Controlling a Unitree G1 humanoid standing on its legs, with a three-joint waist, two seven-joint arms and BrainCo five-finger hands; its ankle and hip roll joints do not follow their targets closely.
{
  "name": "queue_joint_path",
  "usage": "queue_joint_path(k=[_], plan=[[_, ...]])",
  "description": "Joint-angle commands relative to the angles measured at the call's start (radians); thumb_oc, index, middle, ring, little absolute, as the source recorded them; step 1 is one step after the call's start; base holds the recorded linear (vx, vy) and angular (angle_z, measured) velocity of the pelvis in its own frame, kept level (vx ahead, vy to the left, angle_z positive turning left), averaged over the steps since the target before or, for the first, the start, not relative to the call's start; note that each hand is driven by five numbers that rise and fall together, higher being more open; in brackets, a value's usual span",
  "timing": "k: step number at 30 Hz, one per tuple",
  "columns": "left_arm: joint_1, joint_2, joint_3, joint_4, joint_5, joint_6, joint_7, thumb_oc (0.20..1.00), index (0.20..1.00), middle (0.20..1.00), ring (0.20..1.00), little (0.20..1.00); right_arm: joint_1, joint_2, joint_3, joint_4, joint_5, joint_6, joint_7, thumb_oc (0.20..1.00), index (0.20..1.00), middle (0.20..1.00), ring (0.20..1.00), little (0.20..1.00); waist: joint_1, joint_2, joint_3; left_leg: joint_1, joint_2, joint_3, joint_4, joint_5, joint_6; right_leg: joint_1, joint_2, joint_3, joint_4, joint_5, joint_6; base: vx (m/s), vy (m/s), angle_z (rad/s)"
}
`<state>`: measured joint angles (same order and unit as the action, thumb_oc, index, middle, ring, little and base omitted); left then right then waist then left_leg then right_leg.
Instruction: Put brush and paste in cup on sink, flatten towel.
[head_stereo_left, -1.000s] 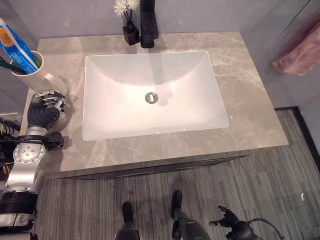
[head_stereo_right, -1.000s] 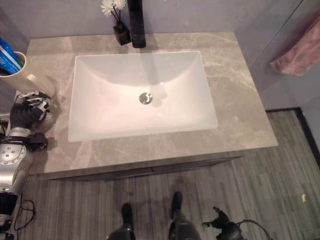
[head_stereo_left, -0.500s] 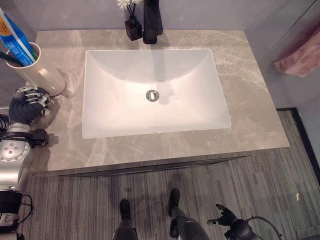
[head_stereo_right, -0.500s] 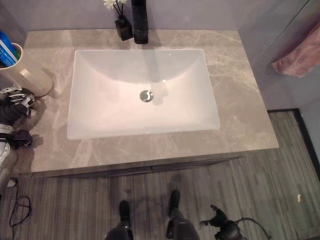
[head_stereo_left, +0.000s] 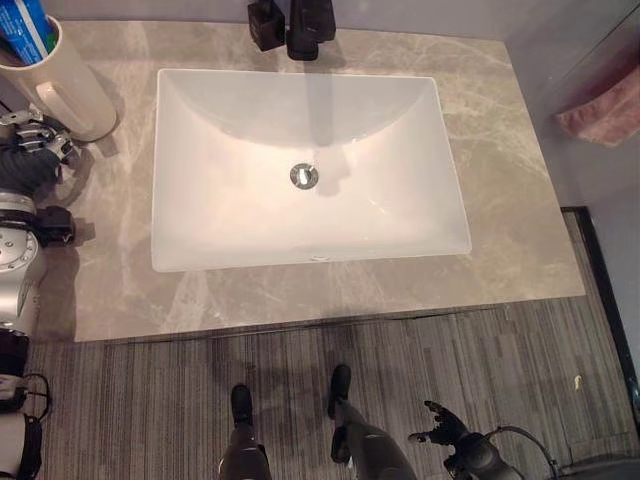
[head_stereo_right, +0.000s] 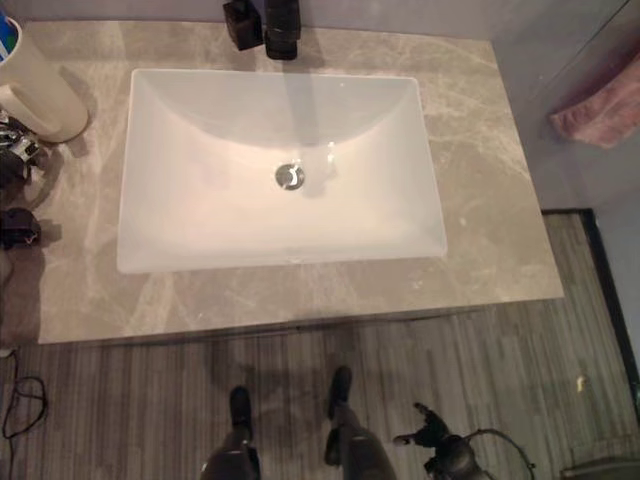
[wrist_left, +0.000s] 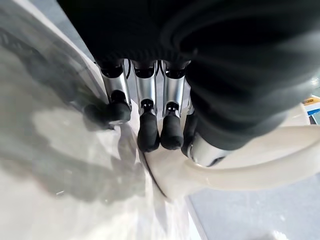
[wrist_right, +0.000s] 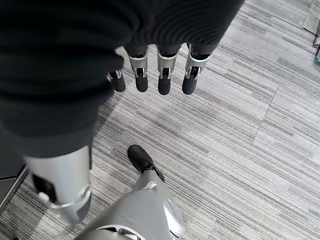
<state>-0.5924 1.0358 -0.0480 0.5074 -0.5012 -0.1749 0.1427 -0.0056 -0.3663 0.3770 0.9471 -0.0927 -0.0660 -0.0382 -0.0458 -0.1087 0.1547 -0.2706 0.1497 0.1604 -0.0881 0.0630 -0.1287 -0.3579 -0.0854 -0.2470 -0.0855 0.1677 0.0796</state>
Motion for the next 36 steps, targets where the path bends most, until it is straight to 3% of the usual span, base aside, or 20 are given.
queue_joint_path(k=[1, 28, 32, 36], plan=[[-0.014, 0.036, -0.046, 0.069, 0.006, -0.007, 0.01, 0.2, 0.2, 0.2, 0.2, 0.2, 0.002, -0.049, 0.017, -0.026, 0.028, -0.005, -0.001, 1.0, 1.0, 1.0, 1.0, 1.0, -0.019, 0.007, 0.001, -0.04, 0.026, -0.119, 0.001, 0.039, 0.004, 0.052, -0.073, 0.023, -0.002, -0.044, 0.122, 0.0, 0.0, 0.0], [-0.404, 0.089, -0.246, 0.364, 0.02, 0.012, 0.076, 0.2, 0.2, 0.2, 0.2, 0.2, -0.004, -0.082, 0.047, -0.091, 0.061, -0.023, -0.002, 1.0, 1.0, 1.0, 1.0, 1.0, -0.067, -0.016, 0.002, -0.098, 0.04, -0.108, 0.001, 0.045, 0.005, -0.02, -0.06, 0.052, -0.002, -0.017, 0.131, 0.0, -0.001, -0.02], [-0.487, 0.063, -0.284, 0.402, 0.005, 0.005, 0.103, 0.2, 0.2, 0.2, 0.2, 0.2, 0.0, -0.081, 0.044, -0.07, 0.076, -0.027, -0.014, 1.0, 1.0, 1.0, 1.0, 1.0, -0.08, -0.012, 0.004, -0.131, 0.043, -0.131, 0.001, 0.058, 0.004, -0.038, -0.054, 0.065, -0.002, -0.014, 0.133, 0.0, -0.037, 0.03], [-0.434, 0.031, -0.255, 0.358, 0.023, -0.003, 0.12, 0.2, 0.2, 0.2, 0.2, 0.2, 0.011, -0.067, 0.042, -0.054, 0.079, -0.03, -0.016, 1.0, 1.0, 1.0, 1.0, 1.0, -0.082, -0.009, -0.003, -0.138, 0.041, -0.148, 0.001, 0.058, 0.007, -0.04, -0.05, 0.075, -0.002, -0.021, 0.129, 0.03, -0.039, 0.03]])
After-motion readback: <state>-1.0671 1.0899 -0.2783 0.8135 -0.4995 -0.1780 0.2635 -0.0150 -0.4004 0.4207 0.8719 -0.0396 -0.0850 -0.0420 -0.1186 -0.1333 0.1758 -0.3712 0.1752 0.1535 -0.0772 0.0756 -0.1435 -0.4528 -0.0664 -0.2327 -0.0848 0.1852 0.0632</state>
